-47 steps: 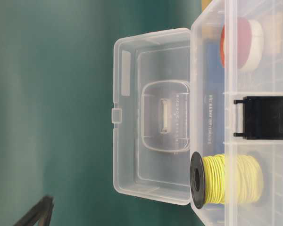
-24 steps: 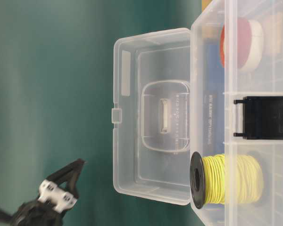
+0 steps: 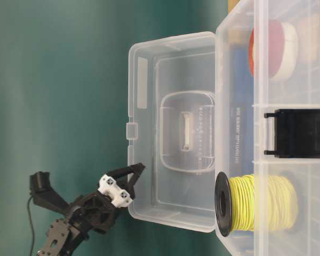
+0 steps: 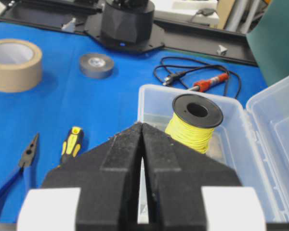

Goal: Close the tool box with the left arm.

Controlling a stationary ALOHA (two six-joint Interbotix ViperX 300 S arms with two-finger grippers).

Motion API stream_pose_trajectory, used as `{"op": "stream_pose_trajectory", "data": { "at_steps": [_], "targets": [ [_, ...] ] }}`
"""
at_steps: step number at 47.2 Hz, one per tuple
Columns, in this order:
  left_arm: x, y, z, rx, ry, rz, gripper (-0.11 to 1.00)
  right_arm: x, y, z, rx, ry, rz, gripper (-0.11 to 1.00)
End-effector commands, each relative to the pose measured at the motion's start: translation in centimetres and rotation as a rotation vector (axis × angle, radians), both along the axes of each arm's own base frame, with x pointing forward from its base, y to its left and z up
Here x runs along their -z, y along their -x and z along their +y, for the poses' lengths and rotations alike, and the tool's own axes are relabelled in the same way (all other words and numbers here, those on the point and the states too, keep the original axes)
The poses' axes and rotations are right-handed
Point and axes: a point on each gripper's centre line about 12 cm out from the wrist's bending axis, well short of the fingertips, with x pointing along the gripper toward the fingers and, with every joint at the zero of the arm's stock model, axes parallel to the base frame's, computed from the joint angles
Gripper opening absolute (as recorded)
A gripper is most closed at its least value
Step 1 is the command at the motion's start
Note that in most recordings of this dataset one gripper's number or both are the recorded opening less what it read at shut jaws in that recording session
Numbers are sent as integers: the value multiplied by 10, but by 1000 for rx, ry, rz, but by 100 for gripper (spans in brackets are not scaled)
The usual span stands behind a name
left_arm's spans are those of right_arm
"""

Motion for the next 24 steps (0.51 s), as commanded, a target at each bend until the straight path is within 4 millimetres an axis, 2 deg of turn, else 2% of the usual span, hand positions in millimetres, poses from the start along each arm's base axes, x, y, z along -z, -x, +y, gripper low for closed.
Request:
{"op": "stream_pose_trajectory", "data": {
  "at_steps": [1, 8, 17, 24],
  "targets": [
    [-14, -3, 0, 4, -21, -26, 92, -6, -3, -1, 3, -1, -12, 0],
    [-10, -7, -13, 31, 9, 4, 92, -6, -3, -1, 6, 2, -12, 0],
    [-6, -23, -50, 122, 60, 68, 91, -6, -2, -2, 11, 0, -12, 0],
    [-12, -30, -76, 180, 80, 93, 91, -5, -3, -2, 11, 2, -11, 0]
  ]
}}
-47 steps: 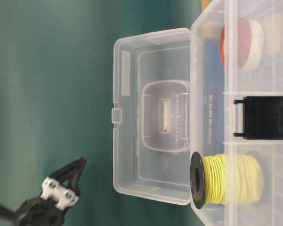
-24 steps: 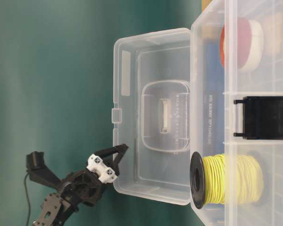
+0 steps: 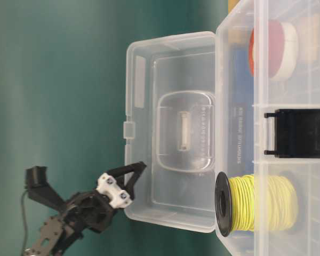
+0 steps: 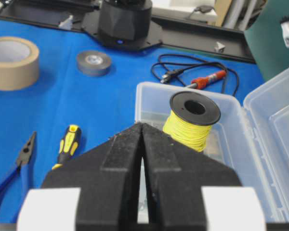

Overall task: Close the tool box with the left arm.
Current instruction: 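Push the clear lid forward and down with the left gripper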

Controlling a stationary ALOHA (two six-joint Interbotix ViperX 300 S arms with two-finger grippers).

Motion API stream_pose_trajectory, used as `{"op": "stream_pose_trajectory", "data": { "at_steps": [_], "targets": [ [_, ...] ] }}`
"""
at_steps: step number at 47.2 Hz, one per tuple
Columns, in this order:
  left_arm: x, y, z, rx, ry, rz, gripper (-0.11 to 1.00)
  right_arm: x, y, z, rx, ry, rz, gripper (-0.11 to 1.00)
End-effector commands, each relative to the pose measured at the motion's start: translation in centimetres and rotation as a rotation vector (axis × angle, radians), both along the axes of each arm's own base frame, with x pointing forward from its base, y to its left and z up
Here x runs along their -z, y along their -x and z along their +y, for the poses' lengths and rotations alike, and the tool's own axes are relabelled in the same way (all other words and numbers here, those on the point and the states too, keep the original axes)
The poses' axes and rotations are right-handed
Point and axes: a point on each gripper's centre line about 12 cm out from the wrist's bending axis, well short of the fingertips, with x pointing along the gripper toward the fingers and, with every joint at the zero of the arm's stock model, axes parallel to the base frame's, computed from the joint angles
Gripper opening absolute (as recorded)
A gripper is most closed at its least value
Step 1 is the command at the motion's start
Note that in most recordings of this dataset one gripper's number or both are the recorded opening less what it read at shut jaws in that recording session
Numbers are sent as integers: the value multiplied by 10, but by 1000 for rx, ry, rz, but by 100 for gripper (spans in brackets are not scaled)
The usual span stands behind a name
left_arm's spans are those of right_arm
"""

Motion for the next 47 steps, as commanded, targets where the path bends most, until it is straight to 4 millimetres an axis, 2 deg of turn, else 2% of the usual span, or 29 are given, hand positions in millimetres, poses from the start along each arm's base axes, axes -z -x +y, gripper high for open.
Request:
{"op": "stream_pose_trajectory", "data": {
  "at_steps": [1, 14, 26, 38, 47],
  "targets": [
    [-10, -16, -39, 90, 17, 7, 91, -5, -2, 0, 1, 2, -14, 0],
    [-27, -10, -80, 141, 72, 29, 91, -4, -3, 0, 2, -1, -9, 0],
    [-25, 2, -122, 217, 108, 75, 91, -5, -3, 0, 2, -2, -14, 0],
    [-31, 18, -181, 354, 112, 67, 91, -5, -3, 0, 2, -4, -14, 0],
    [-32, 34, -225, 367, 215, 34, 91, -5, -3, 0, 2, -4, -14, 0]
  ]
}}
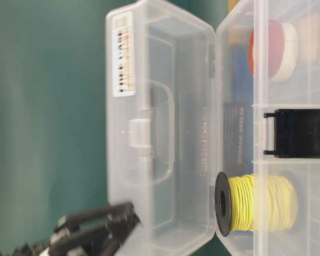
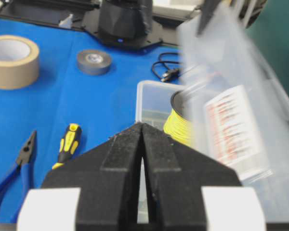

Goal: Close the tool box with the left arm.

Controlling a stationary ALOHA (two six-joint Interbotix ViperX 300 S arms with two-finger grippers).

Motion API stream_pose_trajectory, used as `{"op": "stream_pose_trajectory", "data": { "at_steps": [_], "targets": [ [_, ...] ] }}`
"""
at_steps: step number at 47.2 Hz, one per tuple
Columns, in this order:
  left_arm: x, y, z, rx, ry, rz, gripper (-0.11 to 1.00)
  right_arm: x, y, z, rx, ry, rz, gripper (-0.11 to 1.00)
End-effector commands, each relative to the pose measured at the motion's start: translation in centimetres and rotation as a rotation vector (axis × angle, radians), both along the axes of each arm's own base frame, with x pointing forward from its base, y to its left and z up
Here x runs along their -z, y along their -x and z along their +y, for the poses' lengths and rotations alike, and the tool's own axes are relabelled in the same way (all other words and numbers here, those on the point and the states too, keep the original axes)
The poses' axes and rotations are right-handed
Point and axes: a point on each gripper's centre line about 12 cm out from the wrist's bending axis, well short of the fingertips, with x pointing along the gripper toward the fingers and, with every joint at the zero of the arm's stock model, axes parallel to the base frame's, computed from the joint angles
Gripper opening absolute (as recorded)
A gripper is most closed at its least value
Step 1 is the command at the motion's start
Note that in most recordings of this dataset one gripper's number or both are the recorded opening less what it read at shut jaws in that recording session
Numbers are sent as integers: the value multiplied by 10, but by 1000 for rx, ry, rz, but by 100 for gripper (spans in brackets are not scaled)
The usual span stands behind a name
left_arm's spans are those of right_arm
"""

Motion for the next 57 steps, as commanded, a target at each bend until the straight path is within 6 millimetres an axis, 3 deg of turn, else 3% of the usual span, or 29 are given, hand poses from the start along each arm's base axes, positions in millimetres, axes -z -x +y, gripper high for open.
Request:
{"op": "stream_pose_trajectory", "data": {
  "at_steps": [1, 5, 11, 25, 37, 45, 57],
  "targets": [
    [-12, 9, -22, 44, 14, -30, 91, -6, -2, 0, 2, -2, -15, 0],
    [-10, 18, -39, 81, 30, -23, 91, -7, -3, 0, 2, -1, -20, 0],
    [-13, 24, -49, 57, 82, -37, 91, -7, -2, 0, 2, -1, -22, 0],
    [-39, 45, -49, 33, 103, -160, 91, -10, -2, 0, 2, -2, -31, 0],
    [-56, 84, -49, 38, 98, -367, 91, -11, -2, 0, 2, -2, -34, 0],
    [-48, 112, -48, 40, 95, -489, 91, -11, -1, 0, 2, -5, -35, 0],
    [-11, 143, -48, 40, 91, -611, 91, -11, -1, 0, 2, -2, -37, 0]
  ]
}}
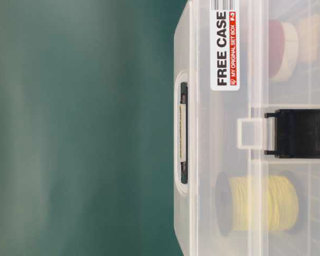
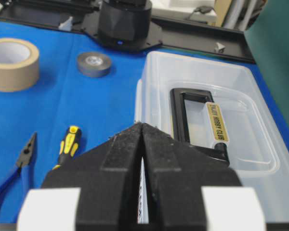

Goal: Close the tool box with the left arm.

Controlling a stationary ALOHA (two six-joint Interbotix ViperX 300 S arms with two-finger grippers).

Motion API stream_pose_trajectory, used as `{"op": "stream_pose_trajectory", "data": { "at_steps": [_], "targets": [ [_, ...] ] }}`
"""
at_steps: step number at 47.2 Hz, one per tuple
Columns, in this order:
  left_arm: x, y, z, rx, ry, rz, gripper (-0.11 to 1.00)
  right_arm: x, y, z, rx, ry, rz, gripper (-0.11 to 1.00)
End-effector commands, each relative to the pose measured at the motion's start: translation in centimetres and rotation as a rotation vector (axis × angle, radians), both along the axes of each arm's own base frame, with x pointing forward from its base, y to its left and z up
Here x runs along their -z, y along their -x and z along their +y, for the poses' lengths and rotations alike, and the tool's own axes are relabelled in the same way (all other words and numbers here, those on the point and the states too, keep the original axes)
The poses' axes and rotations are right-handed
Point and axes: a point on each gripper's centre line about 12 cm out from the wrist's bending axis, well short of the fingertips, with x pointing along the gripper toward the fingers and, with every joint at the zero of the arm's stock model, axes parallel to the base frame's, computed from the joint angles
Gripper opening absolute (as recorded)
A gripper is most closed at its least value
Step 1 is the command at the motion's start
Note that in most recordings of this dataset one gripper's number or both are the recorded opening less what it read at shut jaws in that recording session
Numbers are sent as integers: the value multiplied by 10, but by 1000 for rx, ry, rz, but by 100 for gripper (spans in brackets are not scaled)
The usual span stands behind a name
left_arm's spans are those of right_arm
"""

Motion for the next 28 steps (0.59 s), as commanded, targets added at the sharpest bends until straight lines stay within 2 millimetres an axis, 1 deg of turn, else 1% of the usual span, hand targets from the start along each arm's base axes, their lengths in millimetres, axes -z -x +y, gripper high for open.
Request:
{"op": "stream_pose_trajectory", "data": {
  "at_steps": [1, 11, 14, 22, 28],
  "targets": [
    [9, 7, 0, 0, -6, -51, 91, -10, -2, 0, 2, 0, -31, 0],
    [47, 27, 0, -5, -7, -103, 91, -10, -2, 0, 2, 0, -31, 0],
    [56, 32, 1, -6, -7, -116, 91, -10, -2, 0, 2, 0, -31, 0],
    [74, 39, 1, -7, -7, -121, 91, -9, -2, 0, 2, 0, -28, 0],
    [81, 39, 1, -8, -3, -107, 90, -8, -3, 0, 2, 0, -26, 0]
  ]
}}
